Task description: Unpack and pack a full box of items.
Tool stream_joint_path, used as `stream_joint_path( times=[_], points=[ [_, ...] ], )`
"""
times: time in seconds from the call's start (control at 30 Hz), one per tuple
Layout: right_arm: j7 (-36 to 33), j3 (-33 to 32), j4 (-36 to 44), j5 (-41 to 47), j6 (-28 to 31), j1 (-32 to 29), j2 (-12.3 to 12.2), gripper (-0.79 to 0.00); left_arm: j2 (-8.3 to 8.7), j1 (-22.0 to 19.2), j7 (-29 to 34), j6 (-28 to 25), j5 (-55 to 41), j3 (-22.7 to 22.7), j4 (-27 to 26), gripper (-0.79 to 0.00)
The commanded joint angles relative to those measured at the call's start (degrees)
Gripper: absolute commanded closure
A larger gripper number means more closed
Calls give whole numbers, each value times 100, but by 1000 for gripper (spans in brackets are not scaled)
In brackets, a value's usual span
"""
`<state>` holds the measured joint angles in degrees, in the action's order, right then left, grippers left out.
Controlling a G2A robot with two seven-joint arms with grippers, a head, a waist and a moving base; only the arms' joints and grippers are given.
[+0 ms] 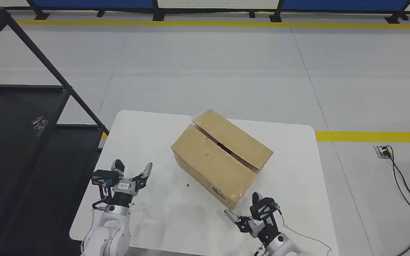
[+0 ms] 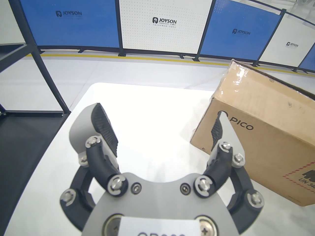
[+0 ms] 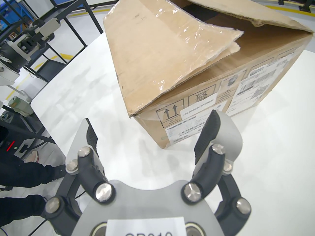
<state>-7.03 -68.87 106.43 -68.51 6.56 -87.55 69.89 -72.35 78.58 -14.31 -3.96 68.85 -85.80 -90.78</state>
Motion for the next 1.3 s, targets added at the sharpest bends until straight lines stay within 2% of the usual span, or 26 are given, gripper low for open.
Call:
stream_joint_path(
  times=[0.0,0.13,0.3,1.27],
  points=[
    [-42,104,-115,-26,-181,149,32,-785,0,26,-17,16,-38,-42,1,-785],
    [-130,189,-311,-25,-588,399,89,-785,-1,59,-39,17,-90,-99,0,-785],
    [-176,190,-482,69,-784,594,132,-785,-4,82,-63,21,-134,-150,6,-785],
    [-91,-616,-1235,1298,-673,1169,199,-785,-4,83,4,-195,-20,-211,-31,-785]
  ],
)
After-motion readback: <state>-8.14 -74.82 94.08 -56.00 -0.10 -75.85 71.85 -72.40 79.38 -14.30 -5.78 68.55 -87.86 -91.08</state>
